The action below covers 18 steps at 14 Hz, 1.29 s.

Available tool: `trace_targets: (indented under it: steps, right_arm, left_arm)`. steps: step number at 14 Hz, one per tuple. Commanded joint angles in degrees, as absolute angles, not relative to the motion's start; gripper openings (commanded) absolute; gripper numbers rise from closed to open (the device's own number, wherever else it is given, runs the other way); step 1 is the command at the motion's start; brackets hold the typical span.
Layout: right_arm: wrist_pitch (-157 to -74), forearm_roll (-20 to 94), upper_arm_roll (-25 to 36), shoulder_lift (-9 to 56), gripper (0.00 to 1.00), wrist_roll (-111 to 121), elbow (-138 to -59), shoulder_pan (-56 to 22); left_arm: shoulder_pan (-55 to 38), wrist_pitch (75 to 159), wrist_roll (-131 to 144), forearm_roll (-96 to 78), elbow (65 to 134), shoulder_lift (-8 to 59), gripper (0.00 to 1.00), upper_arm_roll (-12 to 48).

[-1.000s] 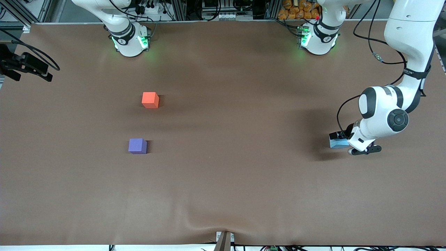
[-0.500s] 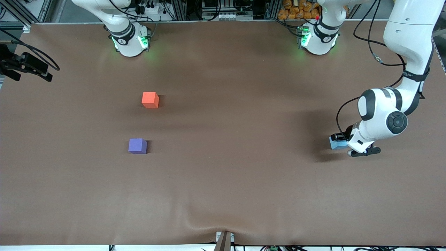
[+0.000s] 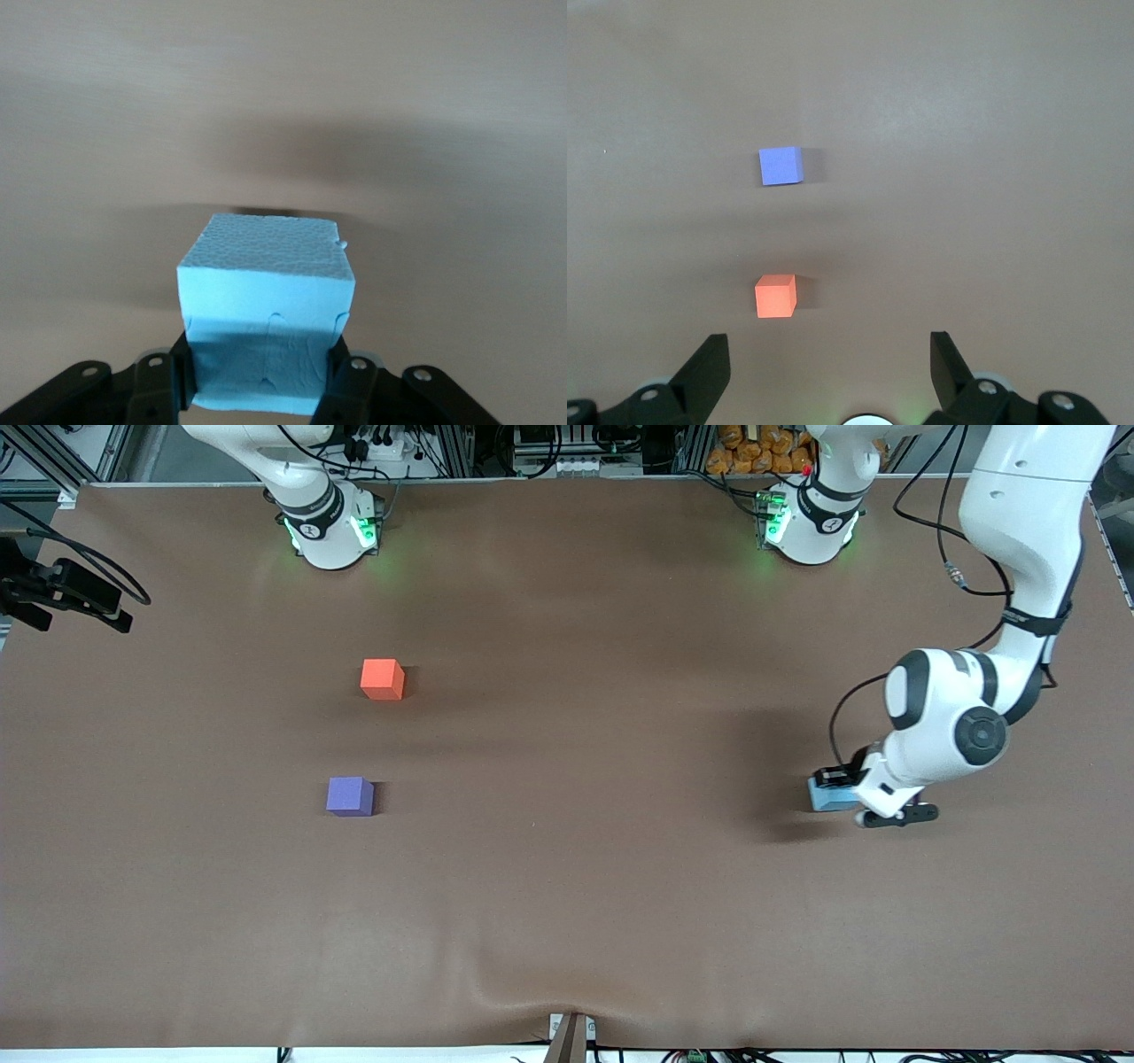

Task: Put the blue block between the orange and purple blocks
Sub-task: 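Carry the blue block toward the table middle and set it down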

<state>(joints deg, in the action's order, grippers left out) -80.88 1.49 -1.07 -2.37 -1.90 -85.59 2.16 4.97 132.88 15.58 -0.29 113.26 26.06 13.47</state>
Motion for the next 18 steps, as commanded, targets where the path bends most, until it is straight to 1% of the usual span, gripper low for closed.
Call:
trace_targets:
  steps: [1,2,3,5,7,9,12,14,15,16,17,18]
  right_arm:
    - [-80.42,2.46,-1.49,-2.29,1.0,-1.41,-85.17,3.25]
    - [-80.51,2.46,-1.49,-2.29,1.0,-1.41,-85.17,3.25]
    - [-80.51,2.46,-1.49,-2.29,1.0,-1.41,-85.17,3.16]
    - [-80.42,2.46,-1.49,-1.5,1.0,-1.58,-85.08,3.08]
    - [-80.42,2.9,-1.49,-1.32,1.0,-1.58,-85.08,3.16]
    - [-80.42,3.16,-1.49,-0.71,1.0,-1.5,-85.08,3.16]
    - [-80.42,2.99,-1.49,2.89,1.0,-1.23,-84.9,2.81]
    - [-80.51,3.08,-1.49,3.6,1.0,-1.06,-84.9,3.08]
    - [-80.51,3.08,-1.49,3.69,1.0,-0.97,-84.9,3.16]
    - [-80.42,2.99,-1.49,5.34,1.0,-0.88,-85.16,3.08]
    - [-80.42,2.55,-1.49,7.88,1.0,-0.79,-84.64,2.99]
    - [-80.51,2.55,-1.49,8.26,1.0,-0.79,-84.73,2.99]
  left_arm:
    - [4.22,128.42,25.97,-1.49,110.14,24.96,0.0,19.57]
    - [3.0,127.89,30.28,-1.49,108.82,25.05,0.0,21.6]
    - [0.12,127.62,35.54,-1.49,106.98,25.57,0.0,22.14]
    - [-7.78,127.62,46.0,-1.49,101.63,28.98,0.0,22.15]
    - [-17.01,127.62,59.26,-1.23,93.3,34.77,0.0,21.89]
    - [-23.96,127.62,69.65,-0.97,84.68,40.58,0.0,21.54]
    - [-31.27,128.05,76.01,-1.23,75.7,47.18,0.0,19.43]
    - [-36.36,129.98,81.62,-1.41,69.81,51.31,0.0,17.5]
    - [-38.56,131.82,83.91,-1.41,69.18,52.29,0.0,16.45]
    - [-40.32,133.58,85.07,-1.41,69.08,52.73,0.0,15.3]
    - [-41.47,134.03,85.77,-1.41,69.08,53.26,0.0,15.03]
    - [-41.75,134.21,86.04,-1.41,69.0,53.96,0.0,15.03]
